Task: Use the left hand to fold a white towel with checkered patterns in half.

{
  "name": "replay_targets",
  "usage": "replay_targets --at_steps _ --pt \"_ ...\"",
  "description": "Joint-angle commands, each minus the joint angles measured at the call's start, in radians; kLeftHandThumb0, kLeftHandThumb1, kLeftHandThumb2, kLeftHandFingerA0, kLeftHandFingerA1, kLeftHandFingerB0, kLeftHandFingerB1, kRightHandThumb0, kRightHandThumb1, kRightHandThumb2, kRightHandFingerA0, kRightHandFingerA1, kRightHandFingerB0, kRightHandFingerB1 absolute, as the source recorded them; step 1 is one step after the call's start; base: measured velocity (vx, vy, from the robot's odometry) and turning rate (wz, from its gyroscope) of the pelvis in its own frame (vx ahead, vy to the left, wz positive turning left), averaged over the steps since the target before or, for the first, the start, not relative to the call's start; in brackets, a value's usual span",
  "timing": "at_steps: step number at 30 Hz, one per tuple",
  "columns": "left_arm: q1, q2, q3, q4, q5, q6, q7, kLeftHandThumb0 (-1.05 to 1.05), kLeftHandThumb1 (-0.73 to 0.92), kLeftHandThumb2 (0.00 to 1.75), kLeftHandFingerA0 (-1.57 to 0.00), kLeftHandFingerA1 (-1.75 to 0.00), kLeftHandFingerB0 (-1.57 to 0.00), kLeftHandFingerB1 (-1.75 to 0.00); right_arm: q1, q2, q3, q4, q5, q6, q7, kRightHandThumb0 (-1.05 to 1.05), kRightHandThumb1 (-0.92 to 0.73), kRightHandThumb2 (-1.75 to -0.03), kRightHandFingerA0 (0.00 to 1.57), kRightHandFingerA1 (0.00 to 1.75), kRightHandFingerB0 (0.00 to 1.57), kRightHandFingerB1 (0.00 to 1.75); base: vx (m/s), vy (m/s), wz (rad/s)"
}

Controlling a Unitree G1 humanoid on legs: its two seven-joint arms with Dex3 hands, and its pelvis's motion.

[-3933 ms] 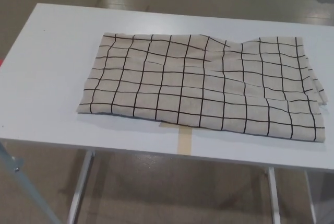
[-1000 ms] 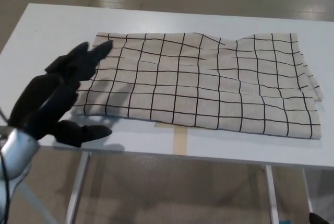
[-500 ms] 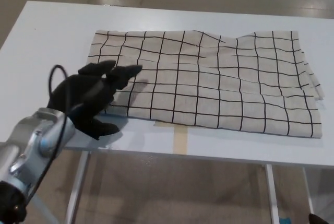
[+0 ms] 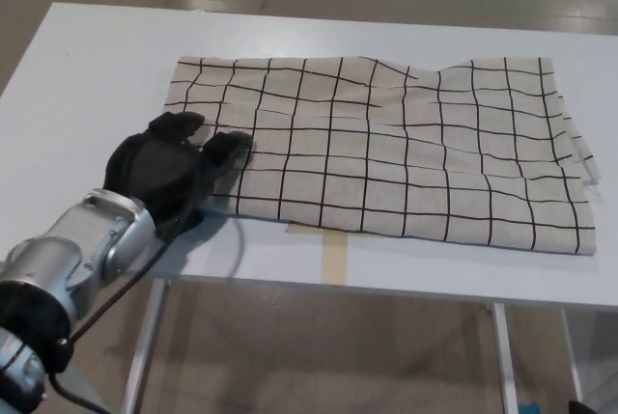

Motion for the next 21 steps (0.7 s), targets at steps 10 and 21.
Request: replay_targets --at_steps 10,21 --pt "-0.048 -0.106 -0.136 0.215 0.095 0.079 0.145 -0.31 0.53 0.62 -0.08 -0.24 -0.07 -0.21 0.022 0.002 0.004 0.003 -0.013 -0.043 -0.027 -0.40 -0.81 -0.63 0.37 0.44 0.34 0.42 0.00 0.000 0.00" --pt "-0.050 -0.211 -0.185 0.322 0.086 0.127 0.173 -0.35 0.54 0.60 -0.15 -0.29 -0.11 -0.31 0.038 0.001 0.008 -0.022 -0.004 -0.032 -0.015 -0.40 -0.81 -0.63 0.36 0.43 0.34 0.42 0.00 0.000 0.00"
